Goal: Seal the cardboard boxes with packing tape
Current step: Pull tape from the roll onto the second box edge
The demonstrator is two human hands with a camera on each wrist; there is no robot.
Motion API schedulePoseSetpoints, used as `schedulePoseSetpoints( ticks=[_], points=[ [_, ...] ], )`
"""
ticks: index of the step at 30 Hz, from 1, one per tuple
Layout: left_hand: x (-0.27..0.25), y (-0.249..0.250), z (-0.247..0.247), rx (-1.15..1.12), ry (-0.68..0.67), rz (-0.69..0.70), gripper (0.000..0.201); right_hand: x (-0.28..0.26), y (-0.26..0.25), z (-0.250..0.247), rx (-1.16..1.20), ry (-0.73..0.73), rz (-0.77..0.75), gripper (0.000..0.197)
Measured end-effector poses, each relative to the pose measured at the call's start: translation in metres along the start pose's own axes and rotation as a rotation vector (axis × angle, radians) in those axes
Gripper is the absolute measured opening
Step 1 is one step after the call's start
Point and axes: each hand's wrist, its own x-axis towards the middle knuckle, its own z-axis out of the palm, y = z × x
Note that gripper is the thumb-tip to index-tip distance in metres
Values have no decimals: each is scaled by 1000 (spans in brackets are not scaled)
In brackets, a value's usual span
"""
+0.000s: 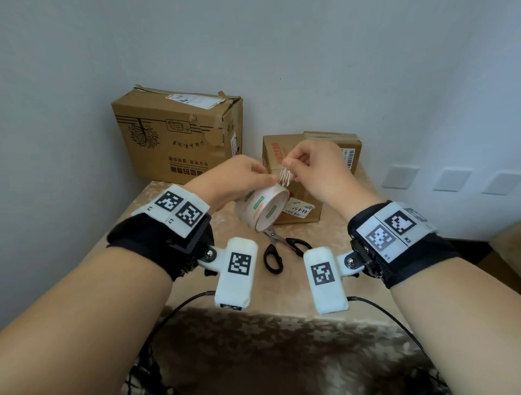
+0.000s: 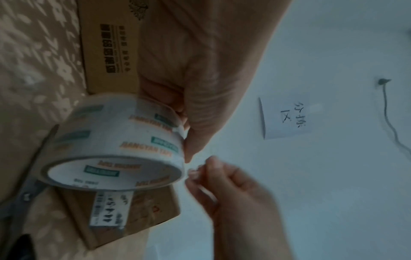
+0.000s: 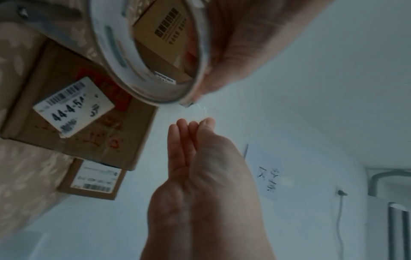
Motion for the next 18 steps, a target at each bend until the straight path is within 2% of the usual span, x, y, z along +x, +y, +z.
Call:
schedulePoseSetpoints(
  ticks=[3,6,8,11,14,16,18],
  points=[
    [2,-2,7,64,10,-29,31,1,-2,0,-83,-1,-45,8],
    [4,-2,15,83,-6,-37,31,4,4,2,-20,-11,-24,13],
    [4,-1,20,-2,-29,-38,29,9,8,1,4,-24,0,18],
    [5,-1,29,-158,-17,16,26,18,8,-2,-41,-106,7,16],
    [13,-1,30,-203,79,43,36,25,2,-1,-32,-179,-20,10],
    [17,-2,25,-232,85,61,43,27,-3,-1,19,-193,-31,10],
    [17,-3,21,-305,33,80,30,28,-5,-4,36,-177,-37,12]
  ],
)
